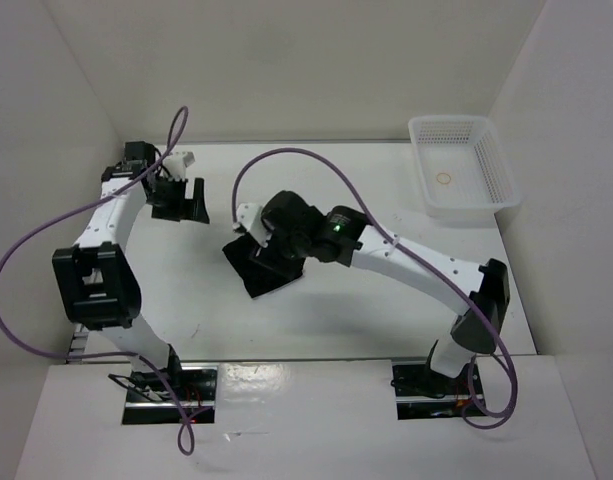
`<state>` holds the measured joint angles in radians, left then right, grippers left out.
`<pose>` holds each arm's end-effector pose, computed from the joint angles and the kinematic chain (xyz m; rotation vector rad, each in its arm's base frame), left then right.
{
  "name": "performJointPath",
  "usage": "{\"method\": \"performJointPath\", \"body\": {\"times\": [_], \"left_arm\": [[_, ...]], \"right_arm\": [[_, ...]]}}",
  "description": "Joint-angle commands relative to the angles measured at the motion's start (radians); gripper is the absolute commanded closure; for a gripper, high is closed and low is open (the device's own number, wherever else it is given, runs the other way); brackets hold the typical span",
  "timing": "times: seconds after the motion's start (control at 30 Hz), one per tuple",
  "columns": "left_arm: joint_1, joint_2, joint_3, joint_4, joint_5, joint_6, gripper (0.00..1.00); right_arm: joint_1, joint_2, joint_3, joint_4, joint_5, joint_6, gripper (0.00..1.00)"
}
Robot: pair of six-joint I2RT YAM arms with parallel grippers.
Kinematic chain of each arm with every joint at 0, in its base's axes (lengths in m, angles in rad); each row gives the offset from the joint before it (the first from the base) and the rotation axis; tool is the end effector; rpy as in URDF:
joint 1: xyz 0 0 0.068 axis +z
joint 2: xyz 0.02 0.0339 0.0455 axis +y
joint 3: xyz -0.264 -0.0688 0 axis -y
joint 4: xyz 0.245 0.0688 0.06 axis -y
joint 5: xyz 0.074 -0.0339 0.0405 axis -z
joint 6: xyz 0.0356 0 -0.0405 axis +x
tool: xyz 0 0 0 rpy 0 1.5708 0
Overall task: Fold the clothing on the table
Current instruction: Fold the skirt
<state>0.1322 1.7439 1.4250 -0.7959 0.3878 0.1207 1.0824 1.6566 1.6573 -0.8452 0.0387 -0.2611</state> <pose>0.3626 0.0346 0.2577 0.1040 2.6117 -0.4322 0.1703 0.3176 0.3548 -1.5052 1.9219 0.3270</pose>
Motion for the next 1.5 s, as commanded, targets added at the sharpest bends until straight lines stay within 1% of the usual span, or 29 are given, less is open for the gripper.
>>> {"method": "performJointPath", "body": {"times": [0.0, 0.03, 0.07, 0.13, 0.17, 0.23, 0.27, 0.37, 0.47, 0.5, 0.53, 0.57, 0.63, 0.67, 0.73, 0.77, 0.87, 0.93, 0.97, 1.03, 1.17, 1.3, 1.37, 1.4, 1.47], "left_arm": [[-0.049, -0.127, 0.075, -0.04, 0.026, -0.002, 0.0], [-0.063, -0.127, 0.093, -0.057, 0.045, -0.003, 0.0], [-0.077, -0.127, 0.122, -0.057, 0.096, -0.012, 0.0], [-0.117, -0.101, 0.149, -0.091, 0.166, -0.012, 0.0], [-0.131, -0.084, 0.149, -0.1, 0.228, -0.012, 0.0], [-0.172, -0.032, 0.16, -0.12, 0.232, 0.017, 0.0], [-0.172, -0.02, 0.15, -0.12, 0.206, 0.017, 0.0], [-0.183, 0.054, 0.129, -0.12, 0.22, 0.045, 0.0], [-0.183, 0.095, 0.111, -0.14, 0.273, 0.085, 0.06], [-0.183, 0.117, 0.111, -0.149, 0.316, 0.097, 0.08], [-0.183, 0.126, 0.111, -0.164, 0.344, 0.114, 0.13], [-0.183, 0.138, 0.111, -0.189, 0.374, 0.153, 0.15], [-0.183, 0.149, 0.12, -0.221, 0.461, 0.198, 0.16], [-0.192, 0.158, 0.13, -0.265, 0.488, 0.25, 0.16], [-0.203, 0.158, 0.176, -0.311, 0.542, 0.295, 0.17], [-0.203, 0.169, 0.195, -0.351, 0.552, 0.31, 0.18], [-0.224, 0.157, 0.264, -0.38, 0.562, 0.332, 0.18], [-0.244, 0.141, 0.273, -0.381, 0.562, 0.332, 0.18], [-0.244, 0.129, 0.282, -0.394, 0.582, 0.345, 0.16], [-0.285, 0.129, 0.282, -0.428, 0.582, 0.398, 0.15], [-0.336, 0.18, 0.232, -0.459, 0.591, 0.479, 0.15], [-0.336, 0.233, 0.181, -0.447, 0.591, 0.52, 0.15], [-0.336, 0.275, 0.172, -0.447, 0.57, 0.543, 0.15], [-0.336, 0.288, 0.172, -0.447, 0.538, 0.543, 0.15], [-0.326, 0.321, 0.172, -0.437, 0.526, 0.557, 0.15]], "right_arm": [[-0.108, -0.037, -0.086, 0.103, 0.018, -0.024, 0.39], [-0.13, -0.037, -0.099, 0.116, 0.018, -0.024, 0.39], [-0.162, -0.037, -0.109, 0.117, 0.018, -0.015, 0.39], [-0.186, -0.018, -0.139, 0.136, 0.027, -0.004, 0.39], [-0.196, -0.018, -0.148, 0.136, 0.027, -0.004, 0.39], [-0.22, -0.018, -0.171, 0.167, 0.027, 0.006, 0.39], [-0.236, -0.018, -0.171, 0.167, 0.018, 0.006, 0.39], [-0.249, -0.018, -0.18, 0.178, 0.009, 0.016, 0.39], [-0.269, -0.018, -0.18, 0.187, 0.009, 0.016, 0.39], [-0.269, -0.018, -0.189, 0.187, 0.009, 0.016, 0.39], [-0.269, -0.018, -0.189, 0.196, 0.0, 0.016, 0.39], [-0.269, -0.018, -0.203, 0.207, 0.0, 0.016, 0.39], [-0.279, -0.009, -0.203, 0.207, 0.0, 0.025, 0.39], [-0.279, -0.009, -0.212, 0.207, 0.0, 0.025, 0.39], [-0.279, 0.002, -0.212, 0.216, 0.0, 0.025, 0.39], [-0.279, 0.002, -0.221, 0.216, 0.0, 0.025, 0.39], [-0.279, 0.011, -0.222, 0.216, 0.0, 0.025, 0.39], [-0.279, 0.011, -0.222, 0.216, 0.0, 0.025, 0.39], [-0.279, 0.011, -0.222, 0.216, 0.0, 0.025, 0.39], [-0.279, 0.02, -0.222, 0.216, 0.01, 0.025, 0.39], [-0.279, 0.02, -0.231, 0.225, 0.01, 0.025, 0.39], [-0.279, 0.02, -0.231, 0.225, 0.019, 0.025, 0.4], [-0.279, 0.031, -0.231, 0.225, 0.02, 0.025, 0.4], [-0.279, 0.031, -0.231, 0.225, 0.02, 0.025, 0.4], [-0.279, 0.04, -0.231, 0.225, 0.02, 0.025, 0.4]]}}
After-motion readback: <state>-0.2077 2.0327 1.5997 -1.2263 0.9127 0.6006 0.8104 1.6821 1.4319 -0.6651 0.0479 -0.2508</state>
